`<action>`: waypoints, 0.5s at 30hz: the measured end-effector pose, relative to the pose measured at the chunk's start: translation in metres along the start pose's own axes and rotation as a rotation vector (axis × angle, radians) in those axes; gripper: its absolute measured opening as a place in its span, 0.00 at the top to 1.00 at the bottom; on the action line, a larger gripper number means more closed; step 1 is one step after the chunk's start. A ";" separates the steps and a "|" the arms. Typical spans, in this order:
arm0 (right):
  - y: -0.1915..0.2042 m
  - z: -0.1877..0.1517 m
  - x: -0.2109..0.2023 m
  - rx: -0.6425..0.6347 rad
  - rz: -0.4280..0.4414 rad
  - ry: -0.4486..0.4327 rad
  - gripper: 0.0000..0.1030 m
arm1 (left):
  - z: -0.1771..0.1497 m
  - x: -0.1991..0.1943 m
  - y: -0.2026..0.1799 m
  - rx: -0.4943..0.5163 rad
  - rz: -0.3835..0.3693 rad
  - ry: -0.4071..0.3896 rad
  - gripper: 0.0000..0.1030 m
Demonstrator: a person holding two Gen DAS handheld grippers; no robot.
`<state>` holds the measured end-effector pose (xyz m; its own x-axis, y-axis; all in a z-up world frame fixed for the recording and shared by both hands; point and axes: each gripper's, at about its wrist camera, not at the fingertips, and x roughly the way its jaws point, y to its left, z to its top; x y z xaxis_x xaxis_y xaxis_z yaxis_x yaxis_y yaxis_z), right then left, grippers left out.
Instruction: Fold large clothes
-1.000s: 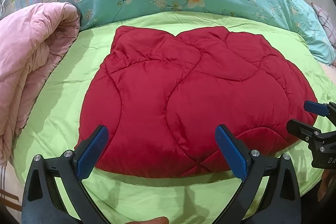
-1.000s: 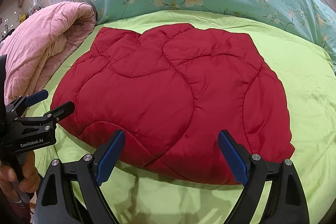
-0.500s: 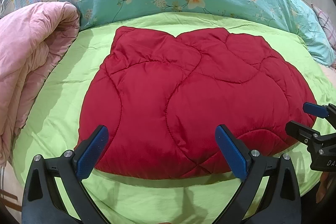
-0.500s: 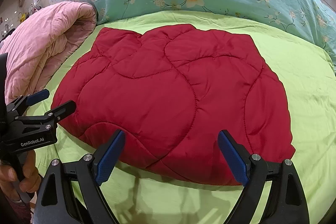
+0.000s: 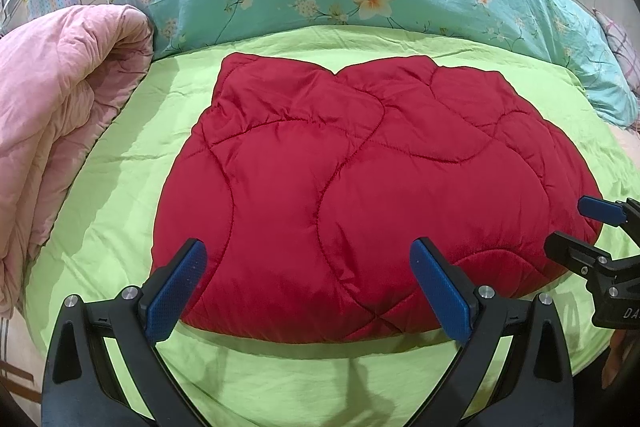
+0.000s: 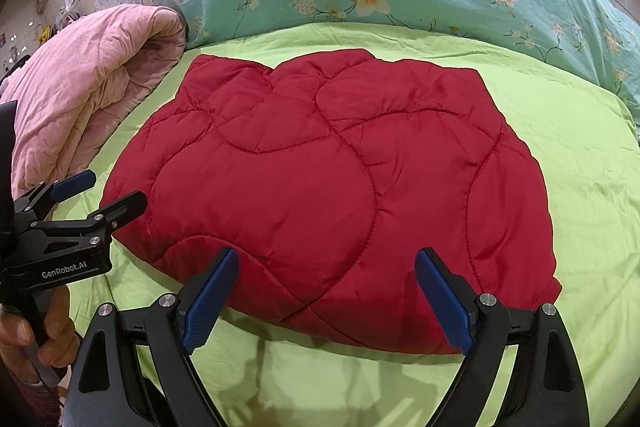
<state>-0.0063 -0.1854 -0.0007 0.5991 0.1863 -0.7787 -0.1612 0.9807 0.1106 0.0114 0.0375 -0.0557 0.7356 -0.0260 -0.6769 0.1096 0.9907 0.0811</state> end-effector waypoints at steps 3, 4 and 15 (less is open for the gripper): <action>0.001 0.001 -0.001 -0.001 0.001 -0.003 0.12 | 0.001 -0.001 -0.001 0.001 0.003 -0.002 0.01; 0.001 0.001 -0.002 -0.002 0.000 -0.003 0.12 | 0.001 -0.001 -0.001 0.001 0.003 -0.002 0.01; 0.001 0.001 -0.002 -0.001 0.001 -0.005 0.12 | 0.002 -0.002 -0.001 -0.002 0.003 -0.003 0.01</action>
<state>-0.0067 -0.1845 0.0018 0.6026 0.1876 -0.7757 -0.1629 0.9804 0.1106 0.0107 0.0367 -0.0531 0.7380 -0.0235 -0.6744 0.1061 0.9910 0.0816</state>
